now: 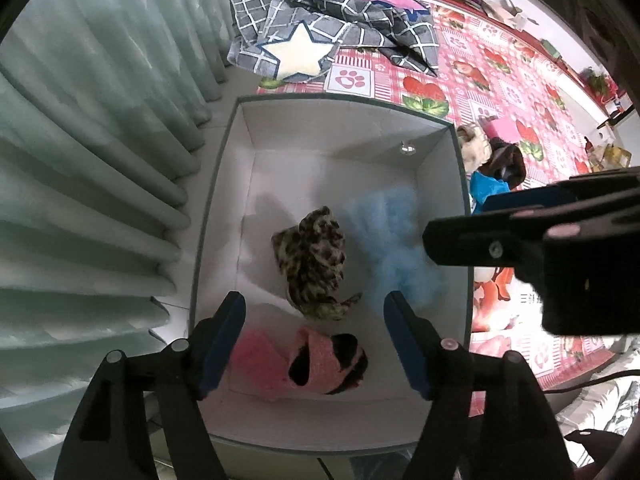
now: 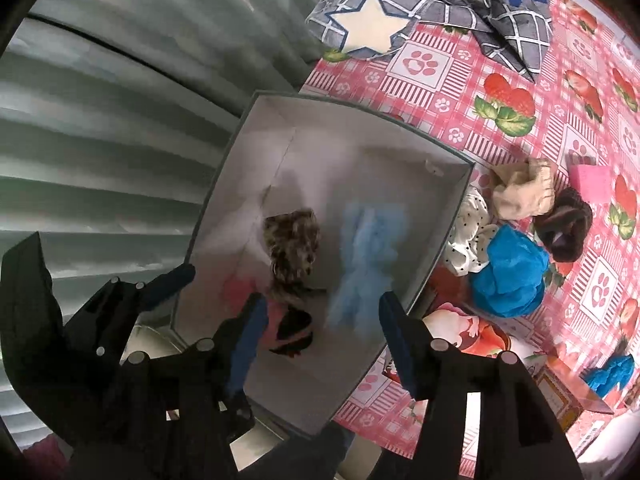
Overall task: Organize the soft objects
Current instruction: 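Open both tools to release the items and lift away from the box, then grasp the pink foam block with the left tool while the right tool grasps the blue cloth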
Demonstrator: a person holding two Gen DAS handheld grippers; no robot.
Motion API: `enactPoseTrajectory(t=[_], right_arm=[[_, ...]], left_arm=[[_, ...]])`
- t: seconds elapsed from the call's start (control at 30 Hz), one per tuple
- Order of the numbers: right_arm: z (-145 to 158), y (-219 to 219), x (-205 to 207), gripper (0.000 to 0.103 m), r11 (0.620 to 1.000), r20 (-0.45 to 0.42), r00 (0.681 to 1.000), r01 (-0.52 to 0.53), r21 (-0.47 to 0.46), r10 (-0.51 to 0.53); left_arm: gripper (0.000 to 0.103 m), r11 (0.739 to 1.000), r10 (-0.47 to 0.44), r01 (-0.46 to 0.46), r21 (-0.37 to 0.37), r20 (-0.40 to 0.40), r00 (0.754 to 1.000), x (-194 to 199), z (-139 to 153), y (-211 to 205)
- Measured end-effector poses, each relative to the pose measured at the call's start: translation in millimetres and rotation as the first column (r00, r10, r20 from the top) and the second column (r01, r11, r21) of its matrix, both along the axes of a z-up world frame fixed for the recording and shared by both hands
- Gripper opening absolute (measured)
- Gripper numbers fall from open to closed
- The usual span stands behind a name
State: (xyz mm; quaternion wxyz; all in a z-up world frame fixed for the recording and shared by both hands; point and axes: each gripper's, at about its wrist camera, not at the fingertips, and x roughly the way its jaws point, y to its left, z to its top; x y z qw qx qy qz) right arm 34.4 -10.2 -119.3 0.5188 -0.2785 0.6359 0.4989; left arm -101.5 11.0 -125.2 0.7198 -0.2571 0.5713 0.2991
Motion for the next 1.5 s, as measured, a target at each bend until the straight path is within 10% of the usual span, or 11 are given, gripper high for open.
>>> enactPoseTrajectory(t=[0.13,0.2,1.0,1.5], right_arm=[[1,-3,4,0.103,1.0,0.017,0.999,0.03,-0.001,-0.03],[4,-5,7,0.102,0.999,0.021,0.999,0.047,0.009,-0.047],[48,-89,59,0.102,0.962,-0.067,0.961,0.271,0.02,-0.269],[62,-251,174,0.102,0.779,-0.112,0.774,0.627,-0.006,-0.624]], left_arm=[[0.089,1.0,0.028,-0.029,0.01,0.043,0.999,-3,5,1],[0.102,0.999,0.039,-0.04,0.022,0.044,0.998,-3,8,2],[0.103,0.998,-0.042,0.046,-0.053,0.08,0.996,34,38,-31],[0.103,0.967,-0.221,0.232,-0.102,0.109,0.969,138,50,-77]])
